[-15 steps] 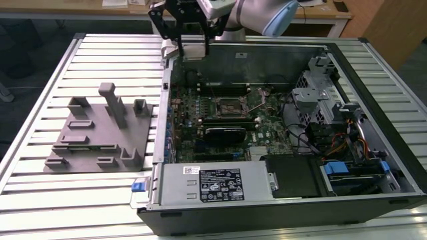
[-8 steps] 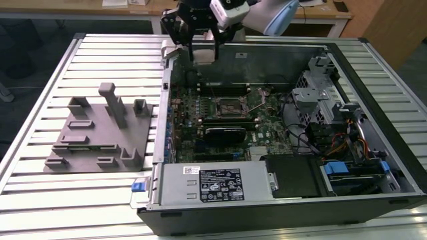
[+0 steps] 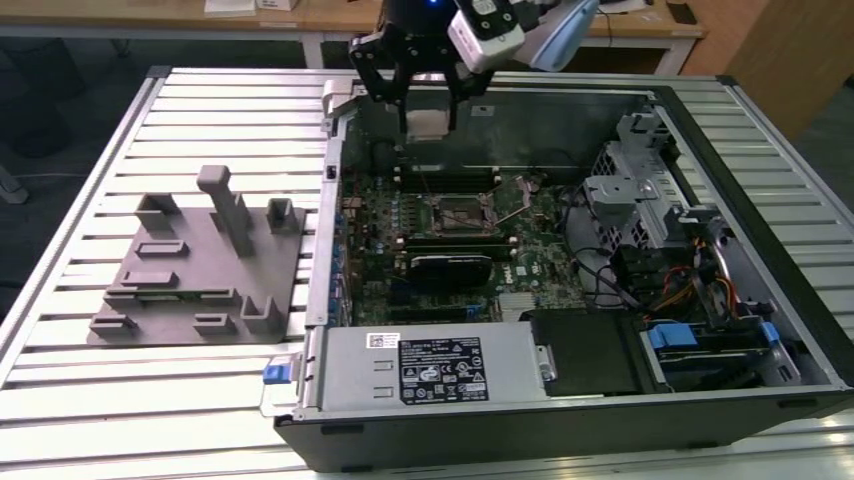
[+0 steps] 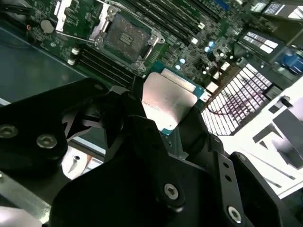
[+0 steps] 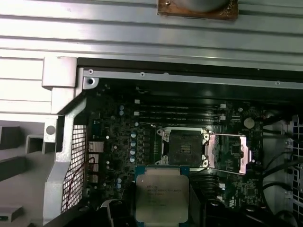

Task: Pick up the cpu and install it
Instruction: 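Pick up the cpu and move it towards the insertion slot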

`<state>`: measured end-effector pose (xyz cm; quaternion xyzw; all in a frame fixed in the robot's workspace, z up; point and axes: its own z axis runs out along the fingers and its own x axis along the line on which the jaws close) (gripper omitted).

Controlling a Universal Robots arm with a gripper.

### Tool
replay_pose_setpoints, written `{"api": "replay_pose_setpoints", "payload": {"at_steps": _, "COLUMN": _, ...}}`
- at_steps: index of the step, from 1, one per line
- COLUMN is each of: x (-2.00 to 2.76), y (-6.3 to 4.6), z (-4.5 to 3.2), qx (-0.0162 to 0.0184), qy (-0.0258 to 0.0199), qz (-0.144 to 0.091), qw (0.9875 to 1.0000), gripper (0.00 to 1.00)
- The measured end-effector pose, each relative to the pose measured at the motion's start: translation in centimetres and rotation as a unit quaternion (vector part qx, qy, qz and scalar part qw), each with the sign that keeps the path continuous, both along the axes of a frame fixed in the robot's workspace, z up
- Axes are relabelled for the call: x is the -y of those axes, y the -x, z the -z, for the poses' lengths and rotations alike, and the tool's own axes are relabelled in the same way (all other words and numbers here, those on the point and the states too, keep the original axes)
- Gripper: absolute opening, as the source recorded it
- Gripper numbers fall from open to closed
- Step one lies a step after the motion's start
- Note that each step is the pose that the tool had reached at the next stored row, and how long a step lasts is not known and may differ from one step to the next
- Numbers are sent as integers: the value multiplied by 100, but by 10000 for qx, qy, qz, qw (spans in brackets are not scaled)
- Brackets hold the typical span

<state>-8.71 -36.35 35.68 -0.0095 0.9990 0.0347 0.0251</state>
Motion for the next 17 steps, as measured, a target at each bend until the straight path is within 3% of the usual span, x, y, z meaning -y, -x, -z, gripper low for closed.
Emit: {"api": "replay_pose_setpoints", "payload": {"at_steps": 17, "x": 0, "y": -373, "z": 310, "qx": -23, "qy": 1, "qz": 15, "qw": 10000, "gripper": 54}}
